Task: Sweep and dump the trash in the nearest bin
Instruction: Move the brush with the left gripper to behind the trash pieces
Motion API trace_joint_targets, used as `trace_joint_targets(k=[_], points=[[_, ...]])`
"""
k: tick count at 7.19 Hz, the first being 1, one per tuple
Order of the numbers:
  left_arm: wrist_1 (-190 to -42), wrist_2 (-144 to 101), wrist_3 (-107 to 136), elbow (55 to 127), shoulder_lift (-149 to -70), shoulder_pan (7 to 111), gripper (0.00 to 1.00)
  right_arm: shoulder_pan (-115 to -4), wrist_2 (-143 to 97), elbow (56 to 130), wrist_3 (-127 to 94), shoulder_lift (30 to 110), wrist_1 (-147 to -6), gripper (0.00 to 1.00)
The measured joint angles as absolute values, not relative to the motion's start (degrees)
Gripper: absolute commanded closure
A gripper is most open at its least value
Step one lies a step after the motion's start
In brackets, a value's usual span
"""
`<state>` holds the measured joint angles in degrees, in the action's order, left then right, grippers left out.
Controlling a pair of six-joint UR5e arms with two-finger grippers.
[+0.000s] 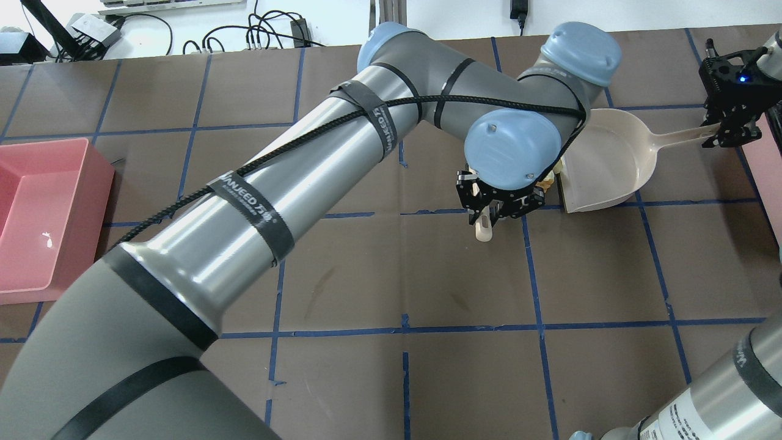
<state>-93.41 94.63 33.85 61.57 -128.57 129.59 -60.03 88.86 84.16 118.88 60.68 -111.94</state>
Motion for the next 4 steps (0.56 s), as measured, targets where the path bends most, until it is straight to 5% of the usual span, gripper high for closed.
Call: trace_joint_targets(k=[4], points=[[-85.54, 90.69, 53.63, 60.96, -131.84, 131.77, 1.0, -60.03, 88.86, 84.12, 118.99, 60.56, -111.97, 1.0]])
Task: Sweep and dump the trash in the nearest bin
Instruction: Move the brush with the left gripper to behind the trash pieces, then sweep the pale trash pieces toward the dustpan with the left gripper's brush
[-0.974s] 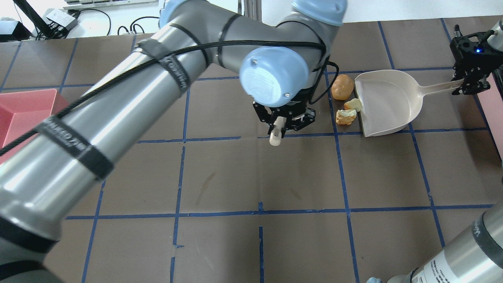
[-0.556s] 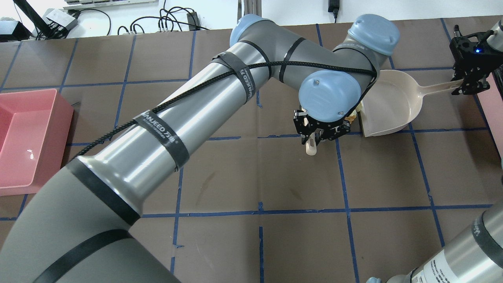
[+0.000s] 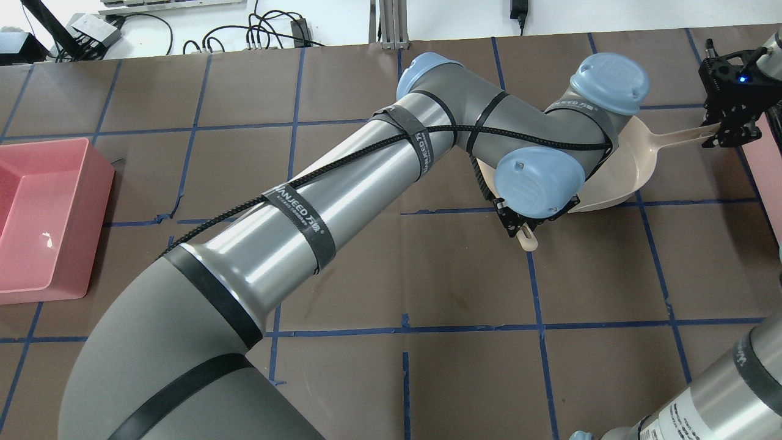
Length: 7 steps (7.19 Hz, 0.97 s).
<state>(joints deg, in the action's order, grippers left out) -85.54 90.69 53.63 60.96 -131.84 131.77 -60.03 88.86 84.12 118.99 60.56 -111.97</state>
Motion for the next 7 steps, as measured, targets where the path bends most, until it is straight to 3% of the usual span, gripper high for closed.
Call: trace_joint_targets(k=[7], points=[[-79.94, 88.61, 64.67, 57.36, -137.33, 133.52, 1.0, -60.03, 88.86, 84.3, 118.55, 60.25, -112.64, 1.0]])
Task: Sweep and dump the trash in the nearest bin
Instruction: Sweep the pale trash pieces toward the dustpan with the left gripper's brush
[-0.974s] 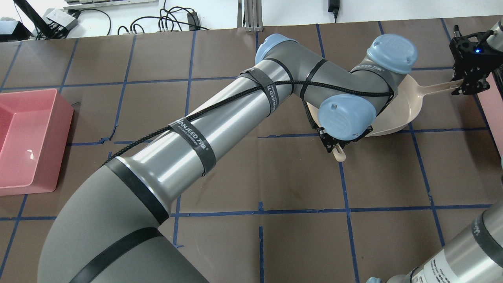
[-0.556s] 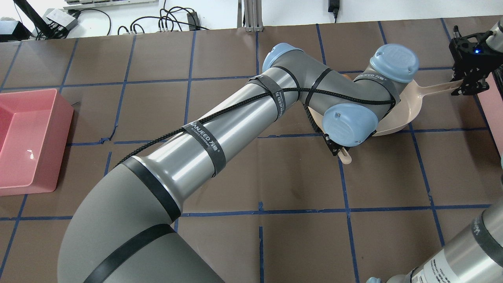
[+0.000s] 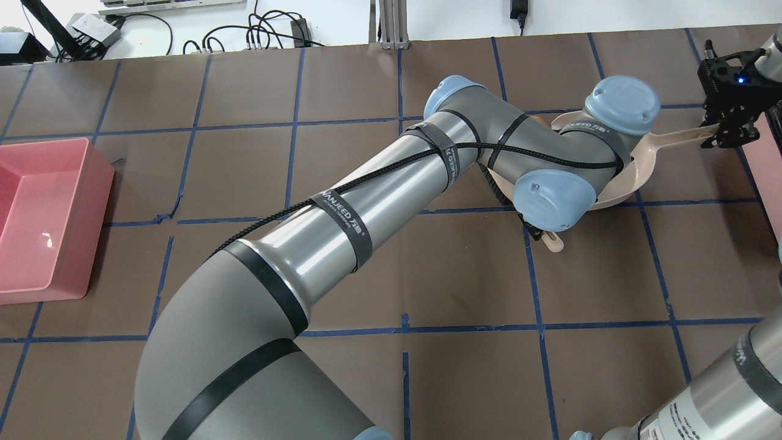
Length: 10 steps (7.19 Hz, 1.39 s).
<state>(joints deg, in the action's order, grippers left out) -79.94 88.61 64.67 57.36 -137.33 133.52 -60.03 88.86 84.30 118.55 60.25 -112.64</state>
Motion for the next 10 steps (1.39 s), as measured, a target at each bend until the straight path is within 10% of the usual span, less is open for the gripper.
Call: trace_joint_targets(k=[10], points=[[-79.11, 87.74, 67.38, 51.38, -141.83, 133.82, 1.0, -60.03, 88.94, 84.3, 118.49, 60.29, -112.67, 1.0]])
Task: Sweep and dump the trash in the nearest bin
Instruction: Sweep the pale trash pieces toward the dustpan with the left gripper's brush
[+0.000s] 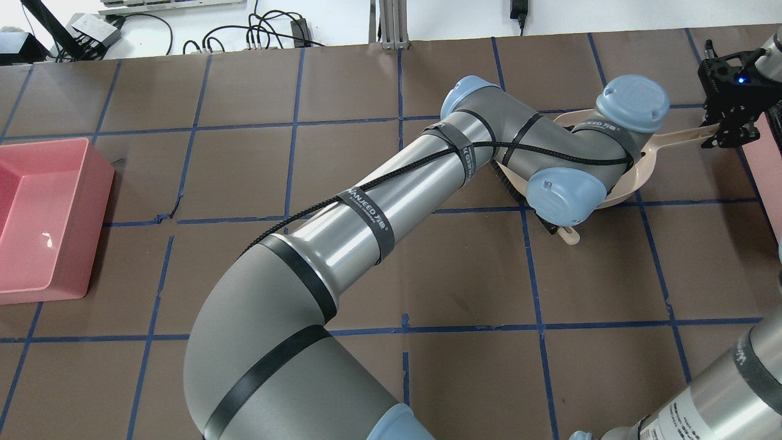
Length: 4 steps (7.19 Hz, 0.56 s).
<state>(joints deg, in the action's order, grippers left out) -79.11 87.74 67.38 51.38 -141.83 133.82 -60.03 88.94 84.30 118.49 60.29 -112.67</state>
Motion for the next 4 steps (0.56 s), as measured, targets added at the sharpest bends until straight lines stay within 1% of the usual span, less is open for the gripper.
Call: trace_joint_targets(k=[4], points=[[-79.1, 87.83, 65.12, 50.96, -141.89, 133.86, 1.0, -60.03, 88.98, 84.29, 118.48, 60.29, -112.76, 1.0]])
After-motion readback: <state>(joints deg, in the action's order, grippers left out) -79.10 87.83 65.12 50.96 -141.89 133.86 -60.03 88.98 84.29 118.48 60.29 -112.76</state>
